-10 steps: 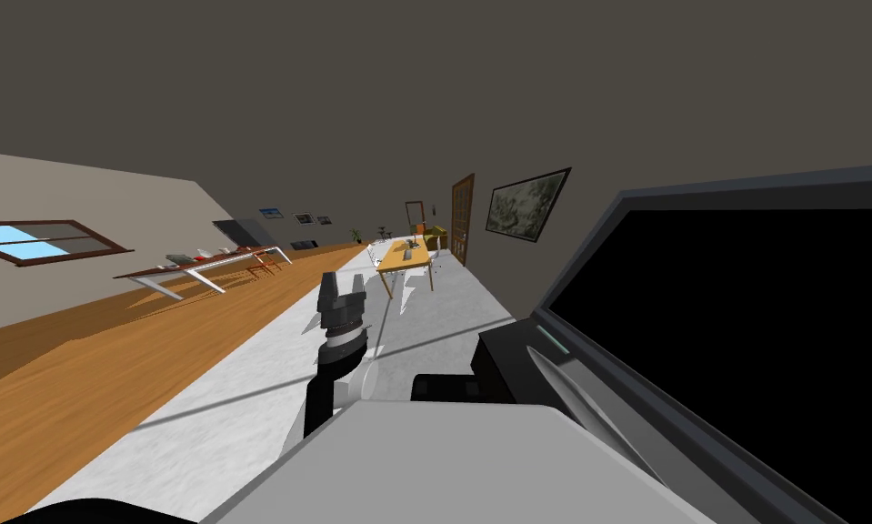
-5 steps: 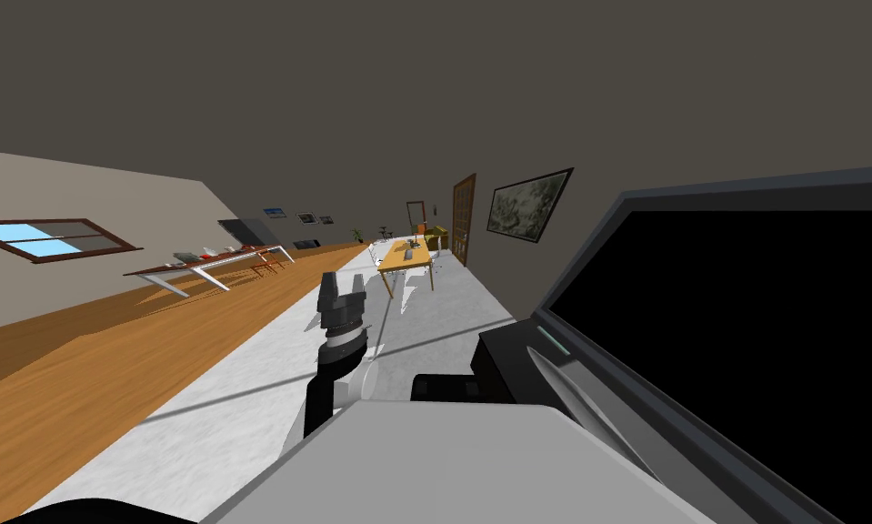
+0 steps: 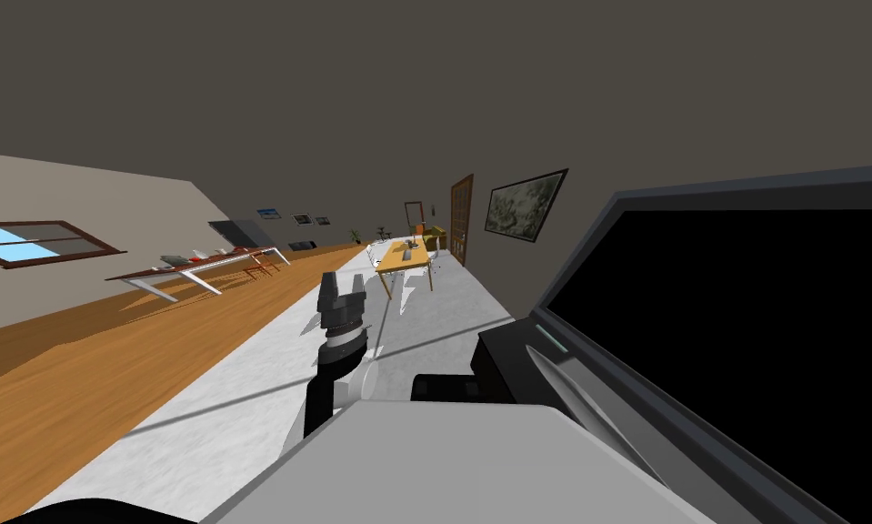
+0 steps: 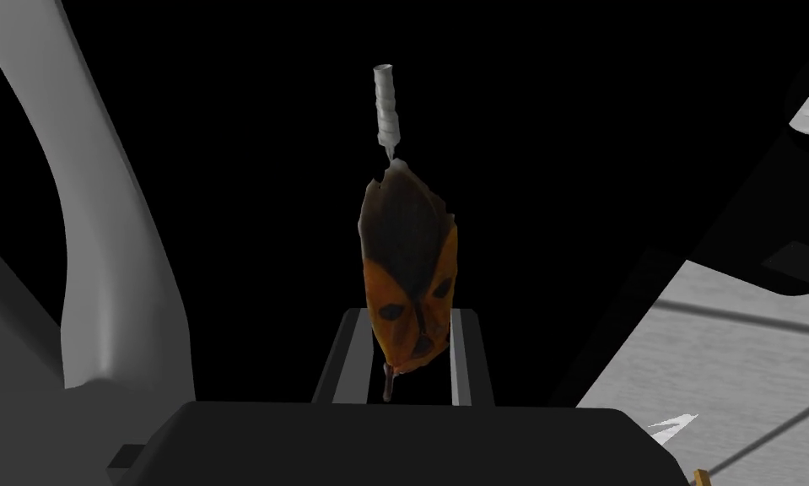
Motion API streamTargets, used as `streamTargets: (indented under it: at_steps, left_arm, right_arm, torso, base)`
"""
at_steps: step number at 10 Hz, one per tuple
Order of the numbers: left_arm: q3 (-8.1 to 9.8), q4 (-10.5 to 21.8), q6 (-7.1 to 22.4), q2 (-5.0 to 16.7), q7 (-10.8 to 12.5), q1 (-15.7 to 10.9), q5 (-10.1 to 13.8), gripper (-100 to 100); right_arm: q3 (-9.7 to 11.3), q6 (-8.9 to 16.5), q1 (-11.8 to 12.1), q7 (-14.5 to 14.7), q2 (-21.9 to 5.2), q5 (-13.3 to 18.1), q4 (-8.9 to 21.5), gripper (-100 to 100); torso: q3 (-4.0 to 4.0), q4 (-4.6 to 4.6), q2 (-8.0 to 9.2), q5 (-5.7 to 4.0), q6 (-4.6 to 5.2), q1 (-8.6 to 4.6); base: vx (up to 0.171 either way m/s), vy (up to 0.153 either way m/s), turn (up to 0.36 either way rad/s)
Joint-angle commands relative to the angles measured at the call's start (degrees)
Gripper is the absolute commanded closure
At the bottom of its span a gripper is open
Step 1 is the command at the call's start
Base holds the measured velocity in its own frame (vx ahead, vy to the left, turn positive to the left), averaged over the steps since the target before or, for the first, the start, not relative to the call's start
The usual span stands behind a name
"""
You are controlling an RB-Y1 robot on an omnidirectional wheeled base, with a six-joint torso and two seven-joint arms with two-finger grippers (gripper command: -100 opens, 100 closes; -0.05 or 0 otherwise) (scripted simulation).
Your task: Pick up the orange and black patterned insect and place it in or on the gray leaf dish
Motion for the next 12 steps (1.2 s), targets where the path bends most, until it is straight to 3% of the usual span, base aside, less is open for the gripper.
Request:
streamTargets:
  at_steps: [1,3,4,5,8,9,10,12]
  left_arm:
    - [0.0,0.0,0.0,0.0,0.0,0.0,0.0,0]
    - [0.0,0.0,0.0,0.0,0.0,0.0,0.0,0]
    - [0.0,0.0,0.0,0.0,0.0,0.0,0.0,0]
    - [0.0,0.0,0.0,0.0,0.0,0.0,0.0,0]
    - [0.0,0.0,0.0,0.0,0.0,-0.01,0.0,0]
    - [0.0,0.0,0.0,0.0,0.0,-0.01,0.0,0]
    - [0.0,0.0,0.0,0.0,0.0,-0.01,0.0,0]
    - [0.0,0.0,0.0,0.0,0.0,0.0,0.0,0]
  right_arm:
    - [-0.93,-0.98,1.33,-0.93,-1.51,0.66,-2.06,100]
    - [-1.22,-1.24,1.35,-0.31,-1.5,0.32,-1.9,100]
    - [-1.22,-1.28,1.42,-0.51,-1.58,0.39,-2.03,0]
    - [-1.85,-1.42,3.31,-1.33,-3.47,1.31,-1.84,100]
    - [-2.16,-1.49,4.22,-3.24,-4.38,1.76,-1.76,100]
    - [-2.16,-1.49,4.22,-1.74,-4.38,1.76,-1.76,100]
    - [-2.8,-1.61,6.08,-2.57,-6.25,2.65,-1.56,100]
    - [-3.27,-1.7,7.4,-3.16,-7.58,3.24,-1.38,100]
  torso:
    - [0.0,0.0,0.0,0.0,0.0,0.0]
    - [0.0,0.01,0.0,0.0,-0.02,0.07]
    - [0.02,0.02,0.02,-0.02,-0.03,-0.02]
    - [0.02,0.02,0.03,-0.03,-0.03,-0.08]
    - [0.05,0.02,0.08,0.04,0.0,0.17]
    - [0.04,0.03,0.05,0.02,-0.02,0.05]
    - [0.03,0.04,0.04,0.01,-0.02,-0.05]
    - [0.05,0.0,0.1,0.08,0.06,0.13]
  base:
    - [0.022,0.047,-0.103]
    - [0.007,0.03,-0.034]
    - [0.0,0.0,0.0]
    - [0.002,0.051,-0.104]
    - [0.002,0.06,-0.056]
    - [0.002,0.001,0.013]
    - [0.012,0.037,-0.09]
    - [-0.005,0.058,-0.092]
